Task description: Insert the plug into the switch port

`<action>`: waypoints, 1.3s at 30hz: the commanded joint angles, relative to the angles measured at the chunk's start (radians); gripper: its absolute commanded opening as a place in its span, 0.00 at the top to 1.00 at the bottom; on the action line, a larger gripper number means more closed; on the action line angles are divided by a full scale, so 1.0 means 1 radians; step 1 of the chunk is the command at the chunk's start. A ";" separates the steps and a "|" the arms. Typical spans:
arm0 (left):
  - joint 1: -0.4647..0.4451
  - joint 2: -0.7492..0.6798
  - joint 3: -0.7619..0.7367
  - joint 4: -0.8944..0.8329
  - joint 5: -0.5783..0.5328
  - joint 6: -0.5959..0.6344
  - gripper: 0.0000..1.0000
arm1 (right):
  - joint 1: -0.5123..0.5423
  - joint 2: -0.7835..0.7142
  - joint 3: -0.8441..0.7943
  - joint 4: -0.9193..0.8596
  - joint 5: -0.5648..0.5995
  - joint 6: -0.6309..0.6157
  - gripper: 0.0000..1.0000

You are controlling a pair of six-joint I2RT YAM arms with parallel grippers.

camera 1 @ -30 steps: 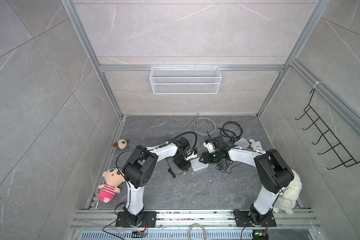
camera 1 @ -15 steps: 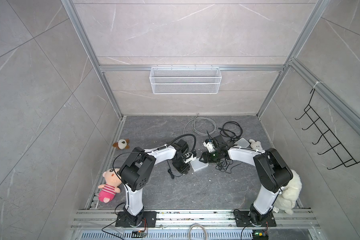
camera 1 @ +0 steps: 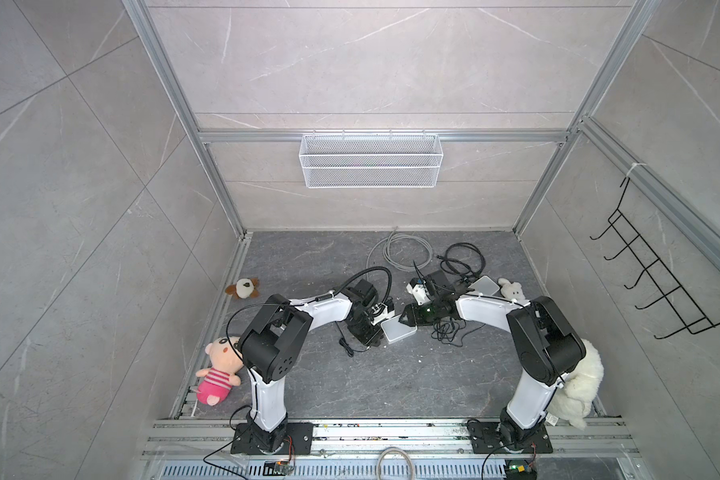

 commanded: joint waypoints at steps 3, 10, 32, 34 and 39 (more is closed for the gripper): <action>-0.011 -0.031 -0.059 0.127 0.039 -0.059 0.91 | 0.003 0.042 0.013 -0.070 -0.014 -0.037 0.49; -0.021 -0.034 -0.143 0.274 0.043 -0.116 0.91 | 0.003 0.060 0.008 -0.089 -0.059 -0.069 0.50; -0.105 -0.080 -0.272 0.316 -0.111 -0.215 0.71 | 0.000 -0.034 -0.096 -0.110 0.056 -0.031 0.38; -0.109 -0.074 -0.261 0.286 -0.100 -0.193 0.70 | -0.001 -0.039 -0.099 -0.107 0.068 -0.017 0.38; -0.116 -0.054 -0.242 0.256 -0.094 -0.164 0.70 | -0.011 -0.049 -0.108 -0.092 0.070 0.001 0.40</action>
